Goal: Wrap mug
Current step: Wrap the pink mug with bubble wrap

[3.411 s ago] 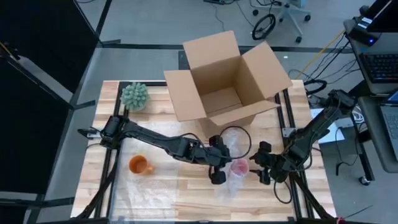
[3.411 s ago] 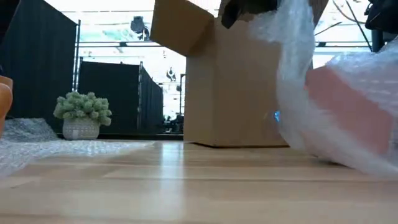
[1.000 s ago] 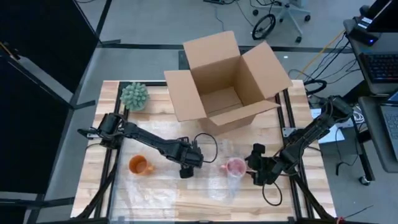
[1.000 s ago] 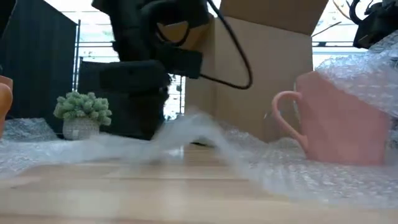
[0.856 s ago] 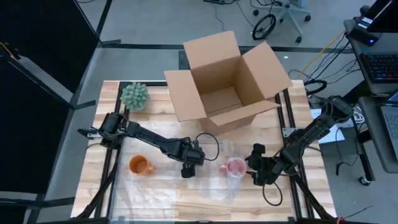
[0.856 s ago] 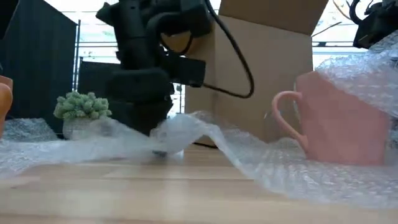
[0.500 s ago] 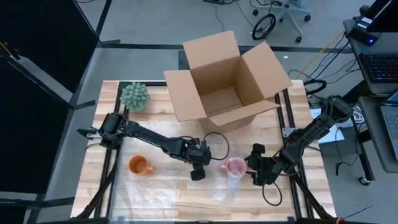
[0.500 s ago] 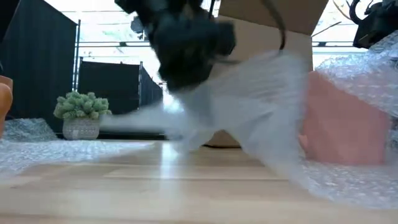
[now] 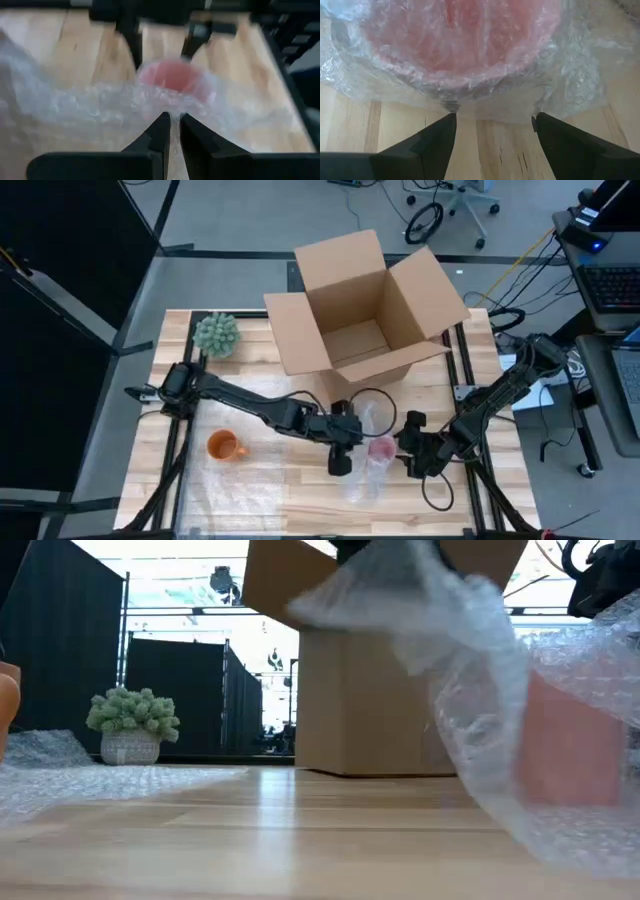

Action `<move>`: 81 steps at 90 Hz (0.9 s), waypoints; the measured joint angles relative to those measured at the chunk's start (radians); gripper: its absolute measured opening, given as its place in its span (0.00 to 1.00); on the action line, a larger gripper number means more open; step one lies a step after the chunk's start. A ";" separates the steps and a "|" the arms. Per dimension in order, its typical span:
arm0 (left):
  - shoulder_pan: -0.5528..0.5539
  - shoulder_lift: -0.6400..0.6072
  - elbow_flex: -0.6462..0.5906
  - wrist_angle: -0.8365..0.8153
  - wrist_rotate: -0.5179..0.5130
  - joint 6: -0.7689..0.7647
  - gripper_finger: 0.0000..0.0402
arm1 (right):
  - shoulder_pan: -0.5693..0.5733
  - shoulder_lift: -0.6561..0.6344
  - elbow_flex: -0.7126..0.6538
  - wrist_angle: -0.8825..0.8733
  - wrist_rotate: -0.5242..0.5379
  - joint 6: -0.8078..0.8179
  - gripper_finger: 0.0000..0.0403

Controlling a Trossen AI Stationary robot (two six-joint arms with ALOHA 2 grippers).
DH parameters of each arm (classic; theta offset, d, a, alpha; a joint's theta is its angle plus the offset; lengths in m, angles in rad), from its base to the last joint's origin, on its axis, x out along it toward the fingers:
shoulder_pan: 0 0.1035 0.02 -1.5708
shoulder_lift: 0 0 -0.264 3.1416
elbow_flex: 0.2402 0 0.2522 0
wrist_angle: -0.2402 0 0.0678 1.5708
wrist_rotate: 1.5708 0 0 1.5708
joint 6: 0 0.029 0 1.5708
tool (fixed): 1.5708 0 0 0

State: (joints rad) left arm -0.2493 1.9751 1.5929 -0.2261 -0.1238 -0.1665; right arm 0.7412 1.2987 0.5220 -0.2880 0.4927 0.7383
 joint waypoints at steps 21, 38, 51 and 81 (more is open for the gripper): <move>0.000 0.012 0.000 0.143 0.000 0.032 0.07 | 0.000 0.000 0.000 0.000 0.000 0.001 0.64; -0.001 0.045 0.001 0.273 0.012 0.096 0.07 | 0.000 0.000 0.000 0.008 0.003 0.000 0.64; 0.000 0.095 0.000 0.323 0.015 0.096 0.07 | 0.000 0.000 0.000 0.017 0.006 -0.001 0.64; -0.006 0.226 0.001 0.512 0.105 0.094 0.07 | -0.002 0.000 0.000 0.023 0.006 -0.017 0.64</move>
State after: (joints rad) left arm -0.2557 2.2011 1.5936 0.2857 -0.0191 -0.0723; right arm 0.7387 1.2988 0.5220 -0.2652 0.4986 0.7212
